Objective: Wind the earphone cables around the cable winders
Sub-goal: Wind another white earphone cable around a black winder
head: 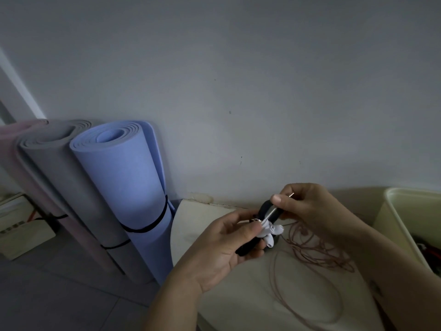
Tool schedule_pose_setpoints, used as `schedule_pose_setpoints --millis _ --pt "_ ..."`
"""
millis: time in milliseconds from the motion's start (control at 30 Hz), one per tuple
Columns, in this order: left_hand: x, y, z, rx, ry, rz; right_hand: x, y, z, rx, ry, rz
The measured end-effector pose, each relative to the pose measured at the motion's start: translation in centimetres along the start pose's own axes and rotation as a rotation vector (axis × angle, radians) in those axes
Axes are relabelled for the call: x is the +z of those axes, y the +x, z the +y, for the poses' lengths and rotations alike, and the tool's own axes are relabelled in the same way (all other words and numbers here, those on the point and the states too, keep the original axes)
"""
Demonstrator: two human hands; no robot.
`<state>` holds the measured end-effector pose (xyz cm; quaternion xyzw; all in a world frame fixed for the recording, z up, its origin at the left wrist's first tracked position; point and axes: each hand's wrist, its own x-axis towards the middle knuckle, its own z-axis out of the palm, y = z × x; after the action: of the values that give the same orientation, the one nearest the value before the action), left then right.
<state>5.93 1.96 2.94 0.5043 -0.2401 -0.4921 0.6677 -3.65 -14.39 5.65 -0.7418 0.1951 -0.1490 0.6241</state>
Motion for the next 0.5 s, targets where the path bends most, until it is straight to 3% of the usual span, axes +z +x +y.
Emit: schedule_pose_setpoints --millis 200,333,500 --pt "-0.2 -0.4 0.2 -0.04 0.031 -0.081 -1.6 -0.1 0.3 0.125 0.242 -0.305" --pt "-0.6 -0.2 0.2 -0.04 -0.002 -0.05 -2.3 0.2 1.3 0.204 0.262 -0.397" --pt "-0.9 -0.3 0.2 -0.01 0.107 -0.131 -2.2 0.0 1.3 0.26 0.314 -0.492"
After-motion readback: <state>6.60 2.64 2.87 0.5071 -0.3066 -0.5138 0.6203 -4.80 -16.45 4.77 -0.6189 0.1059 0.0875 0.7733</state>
